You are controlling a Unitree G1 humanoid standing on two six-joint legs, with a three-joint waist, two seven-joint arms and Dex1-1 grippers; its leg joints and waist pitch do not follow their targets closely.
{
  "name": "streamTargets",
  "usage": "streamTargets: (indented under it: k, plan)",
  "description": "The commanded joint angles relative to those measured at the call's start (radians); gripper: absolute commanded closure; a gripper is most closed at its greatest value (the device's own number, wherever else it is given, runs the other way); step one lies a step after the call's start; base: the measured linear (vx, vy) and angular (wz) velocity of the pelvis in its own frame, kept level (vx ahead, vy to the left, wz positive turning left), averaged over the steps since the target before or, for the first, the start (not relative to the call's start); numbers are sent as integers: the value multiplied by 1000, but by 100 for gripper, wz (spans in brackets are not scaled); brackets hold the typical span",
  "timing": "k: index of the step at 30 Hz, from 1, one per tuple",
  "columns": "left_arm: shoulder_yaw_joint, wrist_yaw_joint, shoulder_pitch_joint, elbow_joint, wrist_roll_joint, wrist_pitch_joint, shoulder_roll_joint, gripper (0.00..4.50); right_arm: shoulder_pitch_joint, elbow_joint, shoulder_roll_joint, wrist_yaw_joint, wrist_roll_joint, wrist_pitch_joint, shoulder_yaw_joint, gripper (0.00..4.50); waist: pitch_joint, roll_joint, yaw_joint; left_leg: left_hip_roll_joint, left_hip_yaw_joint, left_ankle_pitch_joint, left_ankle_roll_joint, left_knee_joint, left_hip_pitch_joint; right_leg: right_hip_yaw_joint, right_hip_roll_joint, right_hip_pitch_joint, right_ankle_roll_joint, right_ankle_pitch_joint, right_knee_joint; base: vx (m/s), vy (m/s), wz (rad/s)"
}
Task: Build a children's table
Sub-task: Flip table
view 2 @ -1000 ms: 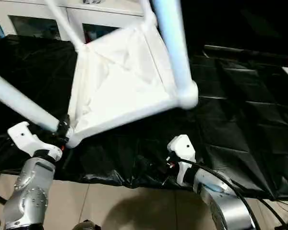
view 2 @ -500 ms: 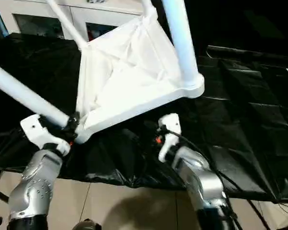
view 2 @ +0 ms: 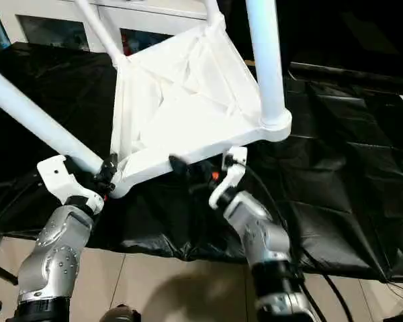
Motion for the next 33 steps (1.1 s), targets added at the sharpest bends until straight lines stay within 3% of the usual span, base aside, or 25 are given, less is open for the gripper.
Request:
streamTargets:
  k: [1, 4, 5, 6, 12, 13, 16, 19, 22, 33]
  plan:
    - [-56, -23, -14, -21, -21, -20, -30, 226, -43, 41, 13, -32, 54, -2, -67, 0, -69, 1, -1, 28, -5, -67, -1, -67, 37, 27, -54, 30, -172, 186, -53, 0, 0, 0]
    - [-74, -36, -11, -20, 3, -29, -22, 227, -85, 97, 30, -56, 102, 12, -130, 0, -71, 1, -1, 28, -5, -56, -2, -66, 37, 27, -54, 31, -169, 198, -50, 0, 0, 0]
    - [-85, -42, -9, -21, 14, -34, -19, 227, -98, 114, 33, -63, 121, 25, -151, 0, -70, -8, -4, 27, -3, -51, 2, -65, 35, 28, -54, 31, -170, 209, -50, 0, 0, 0]
    - [-91, -45, -7, -22, 20, -36, -18, 227, -105, 123, 34, -66, 131, 33, -162, 0, -71, -4, -2, 26, -4, -42, 6, -65, 35, 26, -54, 33, -172, 215, -48, 0, 0, 0]
    - [-150, -71, 8, -24, 78, -63, 2, 230, -184, 251, 25, -99, 246, 90, -275, 0, -74, -5, -1, 25, -1, -4, 16, -59, 34, 25, -53, 32, -176, 254, -43, 0, 0, 0]
    - [-154, -72, 9, -24, 83, -66, 3, 231, -194, 267, 23, -104, 262, 96, -293, 34, -74, -7, -2, 25, -1, 3, 20, -60, 33, 24, -54, 34, -182, 256, -42, 0, 0, 0]
    - [-157, -74, 11, -24, 90, -72, 3, 231, -211, 292, 18, -102, 279, 101, -323, 37, -74, -8, -1, 25, 0, 4, 22, -58, 33, 25, -55, 34, -187, 256, -42, 0, 0, 0]
    - [-159, -77, 13, -23, 98, -82, 4, 231, -230, 316, 5, -96, 290, 102, -355, 70, -74, -8, -1, 26, 0, 2, 20, -59, 33, 24, -54, 33, -191, 251, -41, 0, 0, 0]
    - [-160, -78, 13, -21, 101, -88, 7, 231, -243, 334, -3, -95, 297, 99, -367, 87, -74, -6, 0, 27, 0, -17, 12, -61, 33, 24, -56, 33, -192, 220, -44, 0, 0, 0]
    - [-162, -87, 13, -8, 118, -105, 17, 234, -283, 373, -27, -67, 276, 96, -374, 163, -76, -6, 0, 25, 2, -2, 16, -57, 33, 24, -55, 33, -202, 245, -41, 0, 0, 0]
